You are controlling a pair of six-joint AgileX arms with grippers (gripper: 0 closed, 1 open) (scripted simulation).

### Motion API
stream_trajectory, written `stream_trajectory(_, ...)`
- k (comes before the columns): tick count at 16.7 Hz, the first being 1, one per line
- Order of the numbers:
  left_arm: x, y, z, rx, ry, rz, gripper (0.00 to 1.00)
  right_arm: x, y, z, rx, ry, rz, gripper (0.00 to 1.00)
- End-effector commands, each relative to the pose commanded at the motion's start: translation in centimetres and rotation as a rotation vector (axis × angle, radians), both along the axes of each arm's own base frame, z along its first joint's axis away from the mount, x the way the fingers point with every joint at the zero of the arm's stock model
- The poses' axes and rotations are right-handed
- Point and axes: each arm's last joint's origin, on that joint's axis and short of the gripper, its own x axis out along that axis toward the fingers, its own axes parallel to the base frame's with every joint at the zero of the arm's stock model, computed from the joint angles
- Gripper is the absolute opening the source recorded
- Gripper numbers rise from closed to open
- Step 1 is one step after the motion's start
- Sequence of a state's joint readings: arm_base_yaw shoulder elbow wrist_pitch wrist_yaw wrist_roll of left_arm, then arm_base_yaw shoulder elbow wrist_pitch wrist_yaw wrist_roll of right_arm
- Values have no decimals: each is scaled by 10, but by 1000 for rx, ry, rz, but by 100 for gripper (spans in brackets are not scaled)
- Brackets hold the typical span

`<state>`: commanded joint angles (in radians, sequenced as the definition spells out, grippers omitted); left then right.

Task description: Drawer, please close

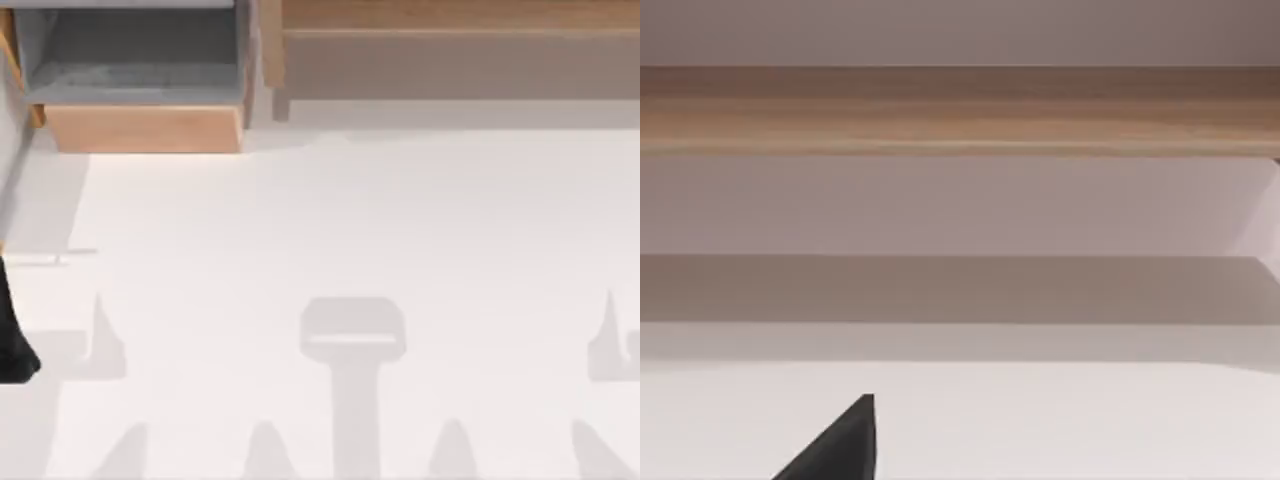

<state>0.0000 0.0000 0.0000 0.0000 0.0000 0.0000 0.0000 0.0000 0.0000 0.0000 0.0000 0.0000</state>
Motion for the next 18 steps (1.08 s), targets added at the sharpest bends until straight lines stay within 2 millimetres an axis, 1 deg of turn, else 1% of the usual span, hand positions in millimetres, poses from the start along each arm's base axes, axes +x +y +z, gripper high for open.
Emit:
stream_trajectory(2,0,0,0,0,0,-1,100,0,0,0,0,0,0,100)
stream_trajectory(4,1,-2,6,-2,0,-7,100,0,0,0,0,0,0,100)
stream_trajectory(6,4,-7,19,-4,-4,-13,100,0,0,0,0,0,0,100)
stream_trajectory(8,9,-13,38,-5,-10,-14,100,0,0,0,0,0,0,100)
stream_trajectory(10,18,-21,58,-7,-15,-10,100,0,0,0,0,0,0,100)
stream_trajectory(13,36,-39,85,-7,-16,-2,100,0,0,0,0,0,0,100)
stream_trajectory(15,49,-53,98,-5,-11,1,100,0,0,0,0,0,0,100)
stream_trajectory(18,65,-72,109,0,-1,2,100,0,0,0,0,0,0,100)
